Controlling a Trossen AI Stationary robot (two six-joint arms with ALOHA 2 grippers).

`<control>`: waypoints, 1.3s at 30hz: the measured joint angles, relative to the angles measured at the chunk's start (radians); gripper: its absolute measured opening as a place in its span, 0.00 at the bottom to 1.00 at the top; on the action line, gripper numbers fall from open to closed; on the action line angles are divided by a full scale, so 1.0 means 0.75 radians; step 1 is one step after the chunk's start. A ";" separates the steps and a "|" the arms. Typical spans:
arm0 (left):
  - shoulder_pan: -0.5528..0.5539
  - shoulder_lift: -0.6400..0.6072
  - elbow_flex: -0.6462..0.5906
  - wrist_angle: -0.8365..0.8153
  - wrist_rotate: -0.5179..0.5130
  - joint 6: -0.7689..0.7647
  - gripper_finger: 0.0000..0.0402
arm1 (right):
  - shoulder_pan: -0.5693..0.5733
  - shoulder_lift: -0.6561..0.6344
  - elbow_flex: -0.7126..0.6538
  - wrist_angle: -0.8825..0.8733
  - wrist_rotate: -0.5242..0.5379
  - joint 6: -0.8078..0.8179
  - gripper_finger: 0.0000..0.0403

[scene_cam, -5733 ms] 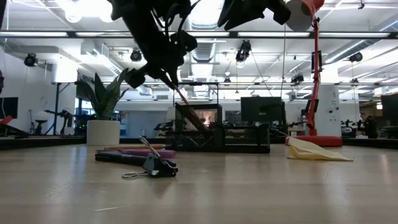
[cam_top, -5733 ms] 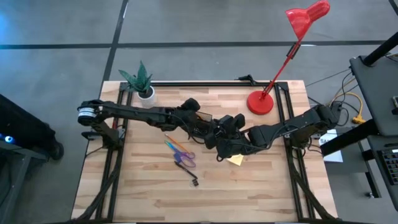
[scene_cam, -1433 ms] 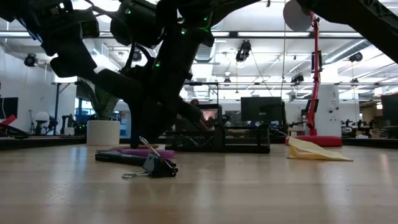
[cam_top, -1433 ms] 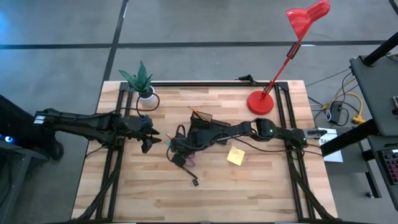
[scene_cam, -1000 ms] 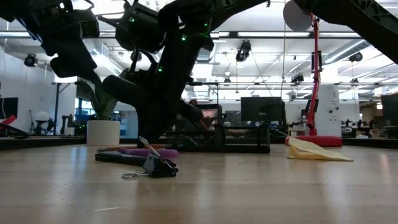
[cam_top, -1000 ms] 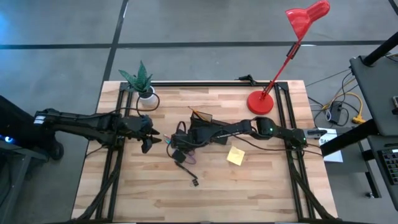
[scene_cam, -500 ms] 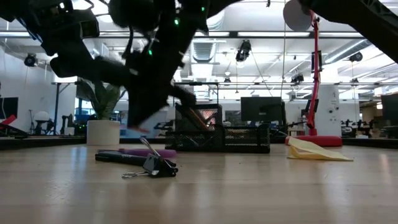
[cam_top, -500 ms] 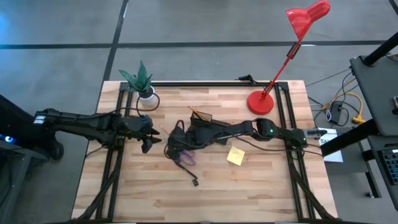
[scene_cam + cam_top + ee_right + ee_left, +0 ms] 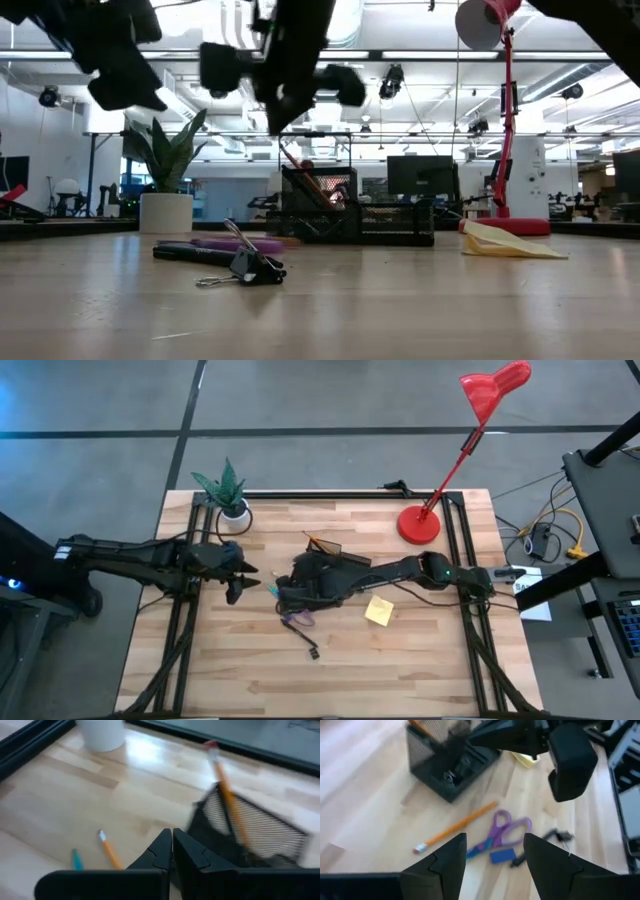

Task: Pick and place office supplies into organizer
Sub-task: Put the orange pencil into the desk organizer

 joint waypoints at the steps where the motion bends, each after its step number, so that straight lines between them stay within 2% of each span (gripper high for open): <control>1: 0.001 0.001 0.007 0.001 -0.018 0.002 0.45 | -0.002 -0.011 0.000 -0.016 -0.003 -0.014 0.02; 4: 0.001 0.003 0.011 -0.004 -0.037 0.003 0.45 | -0.017 -0.026 0.001 0.042 -0.164 -0.262 0.02; 7: 0.001 0.014 0.005 -0.029 -0.035 -0.004 0.45 | -0.037 -0.012 -0.026 0.173 -0.506 -0.559 0.02; 10: 0.001 0.020 -0.009 -0.046 -0.035 -0.015 0.45 | -0.062 -0.004 -0.092 0.197 -0.735 -0.587 0.02; 14: 0.002 0.009 -0.042 -0.060 -0.033 -0.096 0.45 | -0.108 -0.004 -0.191 0.206 -0.873 -0.591 0.05; 18: 0.002 -0.015 -0.071 -0.063 -0.031 -0.153 0.45 | -0.134 -0.003 -0.202 0.240 -0.958 -0.686 0.14; 23: 0.002 -0.027 -0.076 -0.164 -0.031 -0.189 0.45 | -0.173 -0.001 -0.222 0.285 -0.980 -0.825 0.29; 27: 0.002 -0.025 -0.109 -0.216 -0.042 -0.233 0.45 | -0.183 -0.005 -0.261 0.336 -1.045 -0.930 0.36; 32: 0.002 -0.025 -0.206 -0.160 -0.043 -0.260 0.45 | -0.189 -0.002 -0.330 0.429 -1.089 -0.943 0.38; 39: 0.002 -0.025 -0.262 -0.049 -0.031 -0.291 0.45 | -0.186 -0.002 -0.415 0.476 -1.093 -0.926 0.34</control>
